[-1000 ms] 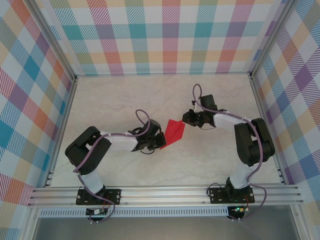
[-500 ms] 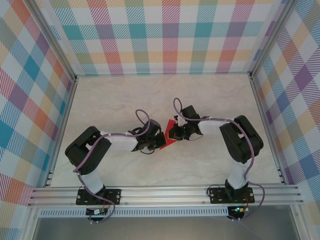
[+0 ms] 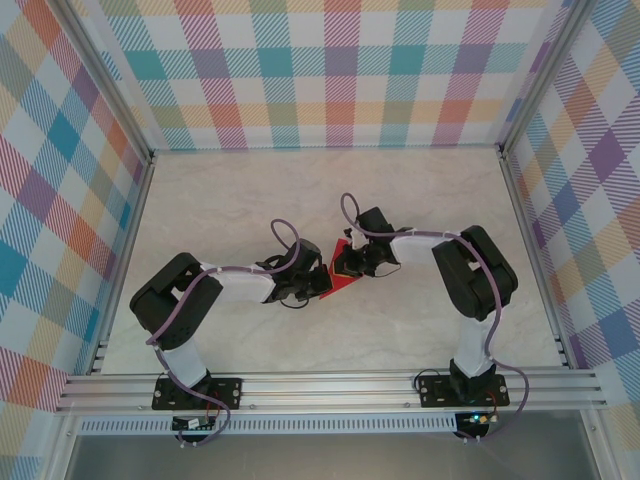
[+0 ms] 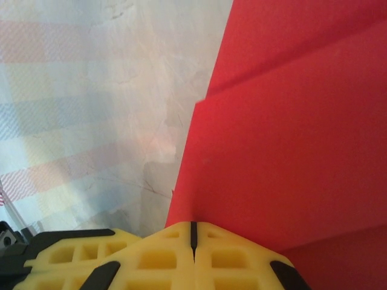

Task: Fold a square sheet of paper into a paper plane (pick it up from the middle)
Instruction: Fourth fold the wing at the center of the table.

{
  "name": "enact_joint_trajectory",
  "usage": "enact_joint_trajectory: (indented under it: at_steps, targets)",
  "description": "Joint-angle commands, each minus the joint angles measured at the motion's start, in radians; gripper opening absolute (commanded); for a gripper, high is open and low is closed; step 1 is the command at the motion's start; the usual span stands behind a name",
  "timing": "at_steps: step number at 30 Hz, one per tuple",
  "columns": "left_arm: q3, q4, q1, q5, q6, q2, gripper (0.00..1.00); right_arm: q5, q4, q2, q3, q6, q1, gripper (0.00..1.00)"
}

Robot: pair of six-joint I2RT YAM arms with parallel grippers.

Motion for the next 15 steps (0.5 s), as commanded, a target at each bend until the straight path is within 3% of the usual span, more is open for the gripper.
enact_joint_trajectory:
  at_steps: [1,15]
  targets:
    - [-0.054,-0.159,0.004,0.015,0.015,0.036,0.02,0.025,-0.023,0.034,0.029,-0.023,-0.007,0.00]
    - [-0.068,-0.164,0.004,0.026,0.015,0.044,0.02,0.057,-0.004,0.062,0.025,-0.067,-0.181,0.00]
